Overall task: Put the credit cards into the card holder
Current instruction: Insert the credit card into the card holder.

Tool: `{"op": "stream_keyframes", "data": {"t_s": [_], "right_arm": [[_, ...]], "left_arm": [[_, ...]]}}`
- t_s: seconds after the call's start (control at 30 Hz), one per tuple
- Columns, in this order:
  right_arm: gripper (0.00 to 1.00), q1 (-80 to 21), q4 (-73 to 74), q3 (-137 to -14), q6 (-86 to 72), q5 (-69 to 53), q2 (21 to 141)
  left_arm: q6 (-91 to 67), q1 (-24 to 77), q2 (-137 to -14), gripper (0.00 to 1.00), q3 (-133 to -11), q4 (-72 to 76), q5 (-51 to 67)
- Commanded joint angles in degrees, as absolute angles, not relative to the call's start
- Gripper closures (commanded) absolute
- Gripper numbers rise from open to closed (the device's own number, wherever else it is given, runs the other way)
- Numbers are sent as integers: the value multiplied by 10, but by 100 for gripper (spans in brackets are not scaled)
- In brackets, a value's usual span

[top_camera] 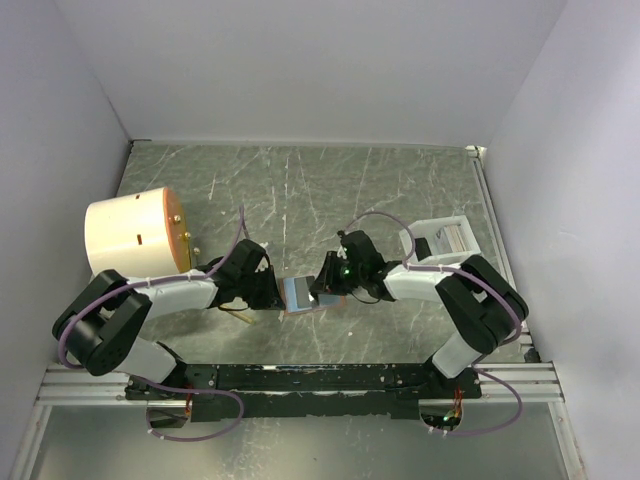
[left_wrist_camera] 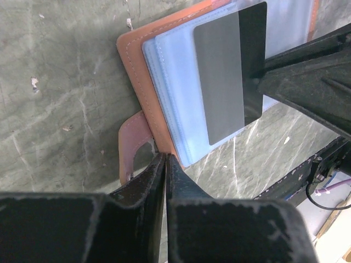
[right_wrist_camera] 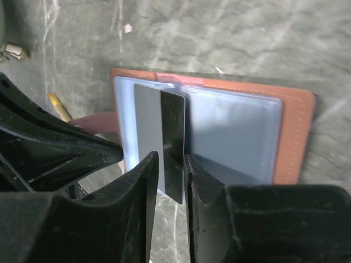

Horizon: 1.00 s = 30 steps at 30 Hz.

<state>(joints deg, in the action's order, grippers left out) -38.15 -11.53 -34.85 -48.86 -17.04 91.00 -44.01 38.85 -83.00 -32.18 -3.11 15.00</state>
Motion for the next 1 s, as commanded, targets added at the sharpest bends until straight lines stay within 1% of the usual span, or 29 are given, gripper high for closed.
{"op": "stream_keyframes", "data": {"t_s": [0.0,0.07,0.2,0.4,0.53,0.77,0.97], "right_arm": [[69,-393,-61,-376,-453,-153,908],[67,-393,-49,-376,-447,-138,898],[67,-393,-40,-384,-437,-134,899],[67,-395,-77,-389,-440,-187,929],[67,-401,-86,-392,-442,-193,937],[78,-415,-109,-397,-454,-211,962],[84,-421,-111,-407,-447,-218,982]], "left_arm": [[-441,395,-811,84,-325,-30,139],[-446,394,-800,84,-321,-30,135],[-446,394,-792,84,-322,-32,132],[-441,394,-810,85,-330,-30,126],[-439,393,-816,85,-337,-30,120],[-435,393,-825,88,-342,-30,112],[-432,393,-822,88,-348,-38,103]]}}
